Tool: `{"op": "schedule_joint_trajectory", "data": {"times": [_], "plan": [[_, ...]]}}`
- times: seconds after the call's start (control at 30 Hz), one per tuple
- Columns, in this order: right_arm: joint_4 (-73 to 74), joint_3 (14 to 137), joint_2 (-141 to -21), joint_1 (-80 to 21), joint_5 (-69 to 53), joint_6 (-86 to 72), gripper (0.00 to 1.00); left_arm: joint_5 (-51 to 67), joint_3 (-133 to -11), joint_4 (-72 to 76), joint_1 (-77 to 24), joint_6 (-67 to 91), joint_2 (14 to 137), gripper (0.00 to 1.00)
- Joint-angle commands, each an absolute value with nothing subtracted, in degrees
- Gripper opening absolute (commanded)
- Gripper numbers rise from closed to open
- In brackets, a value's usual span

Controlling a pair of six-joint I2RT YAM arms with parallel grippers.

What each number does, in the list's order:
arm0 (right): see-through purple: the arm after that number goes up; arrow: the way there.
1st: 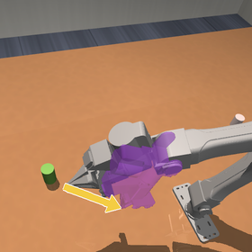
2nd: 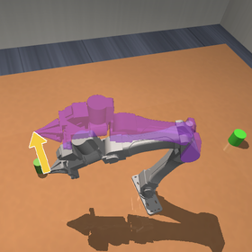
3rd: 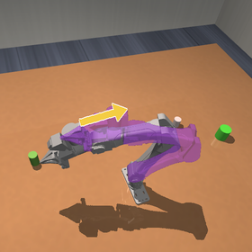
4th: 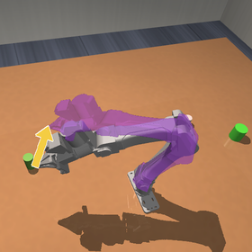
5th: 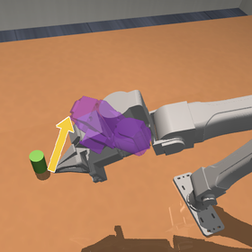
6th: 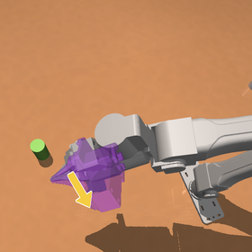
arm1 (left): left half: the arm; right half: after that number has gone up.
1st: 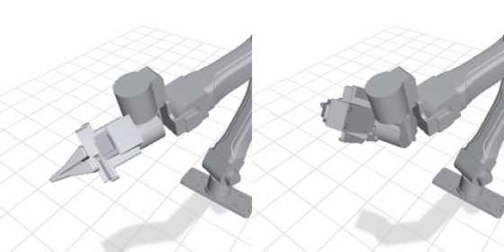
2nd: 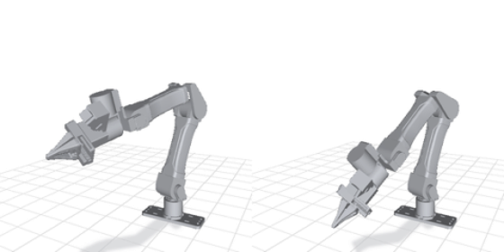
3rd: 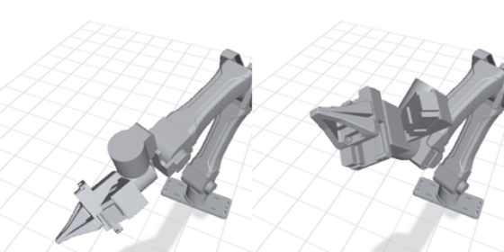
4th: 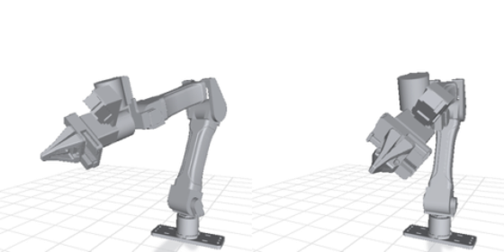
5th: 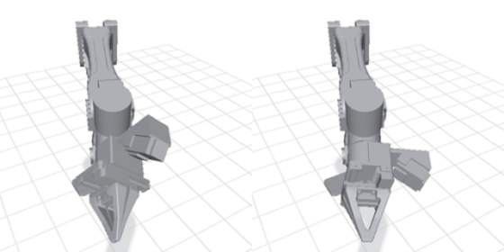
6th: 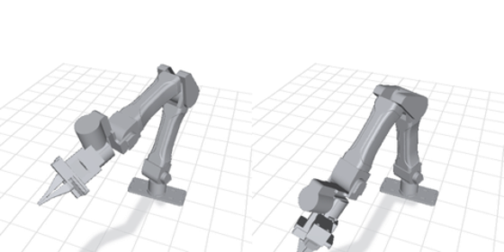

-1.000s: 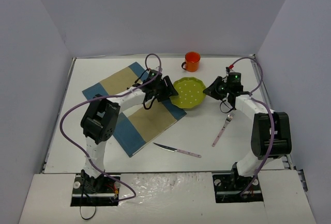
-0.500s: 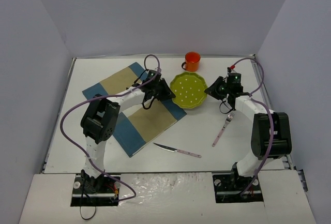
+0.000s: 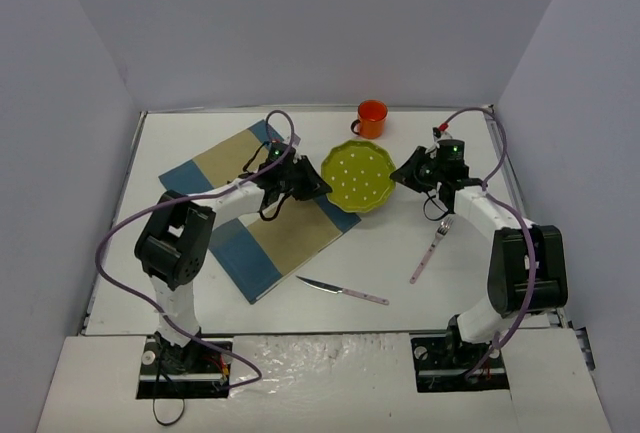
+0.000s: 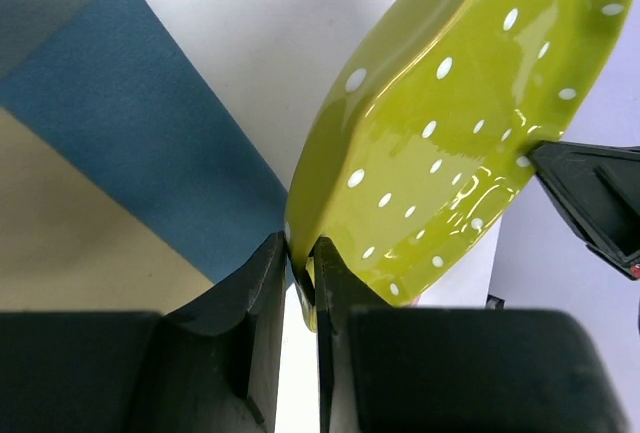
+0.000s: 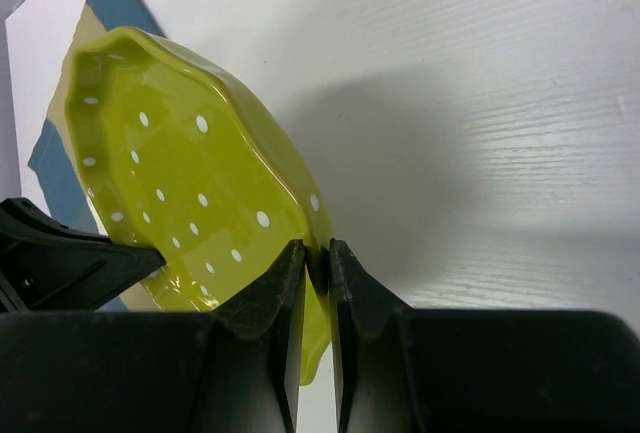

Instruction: Set the dinner table for one person

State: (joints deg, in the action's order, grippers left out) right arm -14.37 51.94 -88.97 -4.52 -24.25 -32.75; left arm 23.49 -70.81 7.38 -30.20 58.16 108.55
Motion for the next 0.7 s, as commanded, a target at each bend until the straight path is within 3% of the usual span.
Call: {"op": "schedule_joint_trajectory", "data": {"times": [0.0,0.53,0.67], "plan": [[-20.7,52.9,-85.1,-4.9,-27.2,-33.4,0.04,27.8,-68.9,19.8,-28.6,59.5,100.3,0.00],[-19.2,54.6,-87.4,-5.9,-27.5,-31.3,0.35,29.4,-60.7,33.5,-25.5,65.8,95.9,0.00],[-17.4,55.8,-86.5,-6.0,-27.6,-30.5,0.50,29.2,-59.5,34.4,-24.2,67.7,95.5,0.00]]}}
